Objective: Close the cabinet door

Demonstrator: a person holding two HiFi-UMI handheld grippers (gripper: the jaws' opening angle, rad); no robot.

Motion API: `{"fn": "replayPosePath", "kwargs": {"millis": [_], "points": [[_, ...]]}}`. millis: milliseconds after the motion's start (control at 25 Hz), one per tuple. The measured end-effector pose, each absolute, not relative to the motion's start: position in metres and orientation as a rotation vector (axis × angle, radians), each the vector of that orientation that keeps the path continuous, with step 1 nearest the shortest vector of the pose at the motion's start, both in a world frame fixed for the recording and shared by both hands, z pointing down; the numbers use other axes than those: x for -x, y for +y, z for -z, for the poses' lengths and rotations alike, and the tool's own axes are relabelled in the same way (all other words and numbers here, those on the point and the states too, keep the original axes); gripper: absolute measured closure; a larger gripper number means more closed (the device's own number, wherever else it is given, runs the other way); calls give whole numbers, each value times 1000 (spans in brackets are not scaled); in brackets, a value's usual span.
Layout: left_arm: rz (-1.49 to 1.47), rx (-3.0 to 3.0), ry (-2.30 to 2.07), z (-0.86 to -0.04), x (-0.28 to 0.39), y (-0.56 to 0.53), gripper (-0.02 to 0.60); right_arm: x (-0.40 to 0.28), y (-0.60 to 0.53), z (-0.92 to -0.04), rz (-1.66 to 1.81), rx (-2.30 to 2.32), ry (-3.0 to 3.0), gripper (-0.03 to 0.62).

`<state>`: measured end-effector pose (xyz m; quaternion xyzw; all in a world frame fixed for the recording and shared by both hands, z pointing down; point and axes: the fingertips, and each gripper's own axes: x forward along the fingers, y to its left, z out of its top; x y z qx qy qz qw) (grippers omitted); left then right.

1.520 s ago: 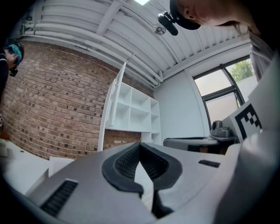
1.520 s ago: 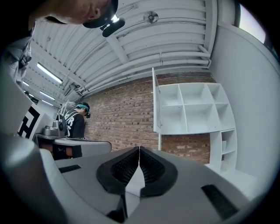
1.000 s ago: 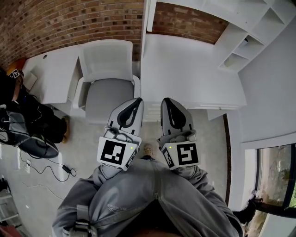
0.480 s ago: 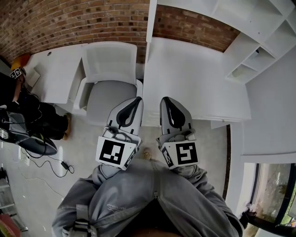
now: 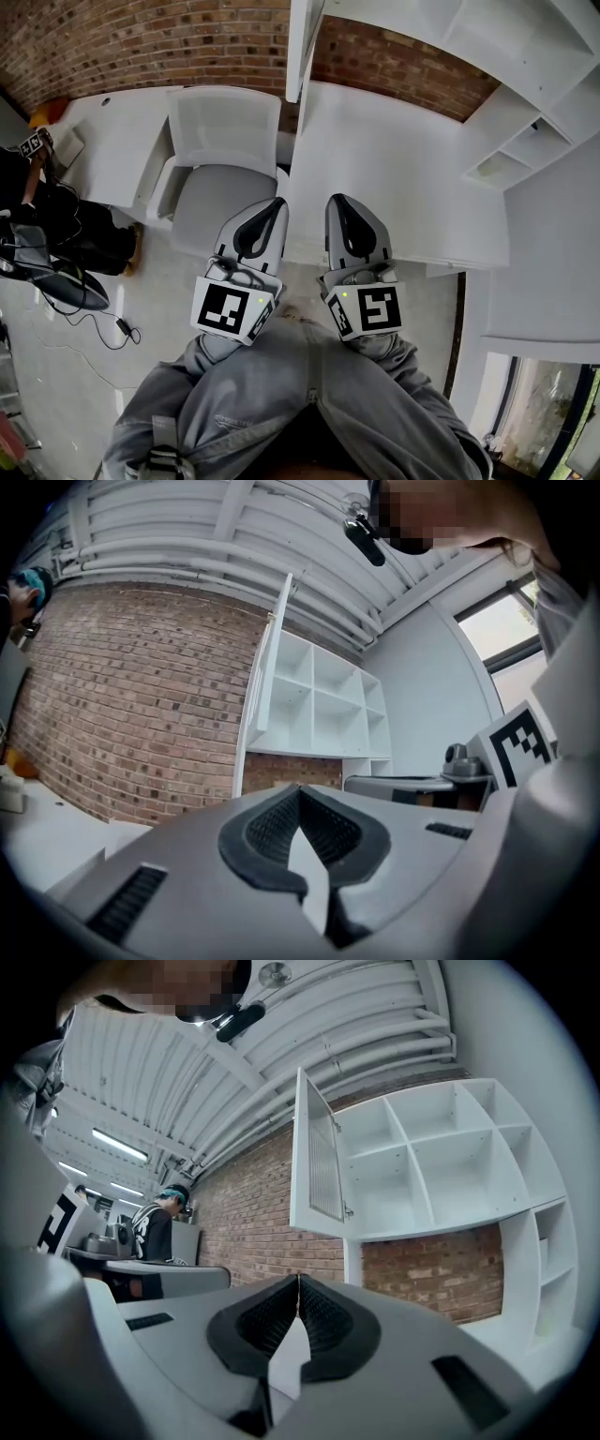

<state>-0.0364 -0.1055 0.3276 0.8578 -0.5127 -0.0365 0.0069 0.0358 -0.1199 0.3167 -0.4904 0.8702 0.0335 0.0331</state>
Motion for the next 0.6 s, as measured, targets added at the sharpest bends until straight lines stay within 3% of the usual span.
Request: {"fn": "replayPosePath", "kwargs": {"millis": [600], "points": [[107,-2644,-1617,-335,59,-135,575,-11,-149,-330,-59,1476,2720,566]]}}
